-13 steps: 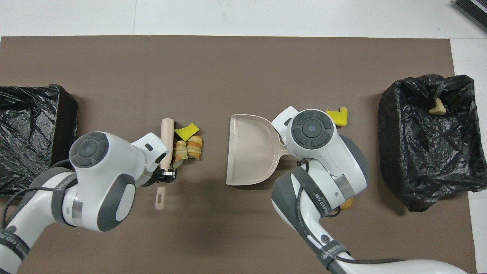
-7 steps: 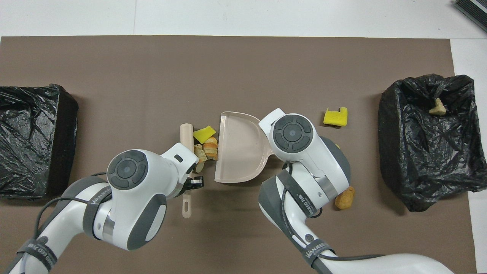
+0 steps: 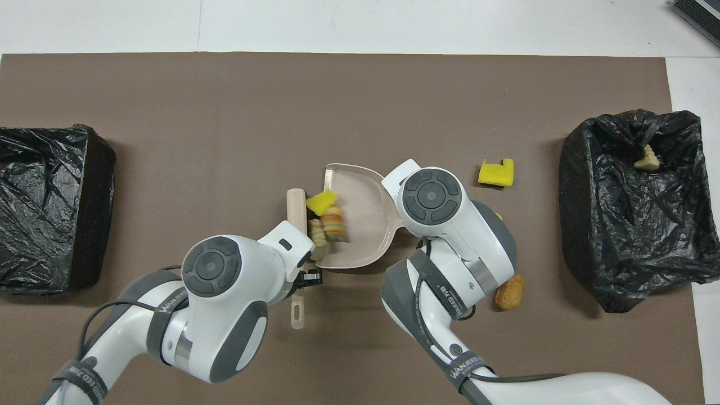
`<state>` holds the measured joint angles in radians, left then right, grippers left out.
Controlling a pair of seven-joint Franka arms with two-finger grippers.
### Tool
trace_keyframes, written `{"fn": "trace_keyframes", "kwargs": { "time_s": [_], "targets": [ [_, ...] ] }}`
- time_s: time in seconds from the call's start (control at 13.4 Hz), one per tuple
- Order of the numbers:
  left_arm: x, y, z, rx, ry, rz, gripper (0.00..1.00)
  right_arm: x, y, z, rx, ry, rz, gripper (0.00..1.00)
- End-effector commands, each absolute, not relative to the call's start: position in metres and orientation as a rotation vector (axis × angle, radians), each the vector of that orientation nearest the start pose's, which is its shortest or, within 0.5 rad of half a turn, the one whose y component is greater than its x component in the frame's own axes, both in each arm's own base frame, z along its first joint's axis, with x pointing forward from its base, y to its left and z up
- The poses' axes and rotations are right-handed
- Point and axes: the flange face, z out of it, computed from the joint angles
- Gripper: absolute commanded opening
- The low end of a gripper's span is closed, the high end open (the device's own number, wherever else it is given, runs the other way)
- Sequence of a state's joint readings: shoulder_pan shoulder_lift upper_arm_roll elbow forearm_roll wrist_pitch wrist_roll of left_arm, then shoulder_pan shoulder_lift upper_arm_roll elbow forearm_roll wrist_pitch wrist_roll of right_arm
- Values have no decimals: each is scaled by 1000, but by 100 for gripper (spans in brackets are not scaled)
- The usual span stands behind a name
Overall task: Sweep and dump trash in bin
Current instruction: 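Sweep the sponge and bread pieces into the dustpan with the left gripper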
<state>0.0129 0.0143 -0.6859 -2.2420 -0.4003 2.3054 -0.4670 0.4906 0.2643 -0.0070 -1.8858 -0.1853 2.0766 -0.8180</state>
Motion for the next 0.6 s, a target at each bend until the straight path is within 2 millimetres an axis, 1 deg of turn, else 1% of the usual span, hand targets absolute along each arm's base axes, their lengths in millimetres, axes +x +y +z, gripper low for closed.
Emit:
{"fn": "trace_keyframes", "kwargs": {
  "time_s": [0.0,0.07,0.15,0.22,0.3,0.37,0.45,0.52],
  "targets": [
    [427,-333,409,-3457,-149,186,0,554,255,388,-2559,-2070,166,0],
    [431,-323,423,-3439,-157,225,0,558,247,400,-2571,-2056,172,0],
    [432,-311,442,-3416,-167,208,0,564,234,409,-2557,-2069,182,0],
    [428,-301,462,-3396,-162,157,0,567,222,418,-2543,-2070,159,0],
    [418,-298,471,-3336,-97,131,0,570,211,424,-2540,-2044,139,0],
    [395,-305,471,-3247,6,173,0,574,198,431,-2533,-2042,118,0],
    [376,-302,472,-3204,16,223,0,577,184,438,-2512,-2067,110,0],
    [356,-302,469,-3178,8,223,0,580,172,444,-2501,-2062,90,0]
  ]
}}
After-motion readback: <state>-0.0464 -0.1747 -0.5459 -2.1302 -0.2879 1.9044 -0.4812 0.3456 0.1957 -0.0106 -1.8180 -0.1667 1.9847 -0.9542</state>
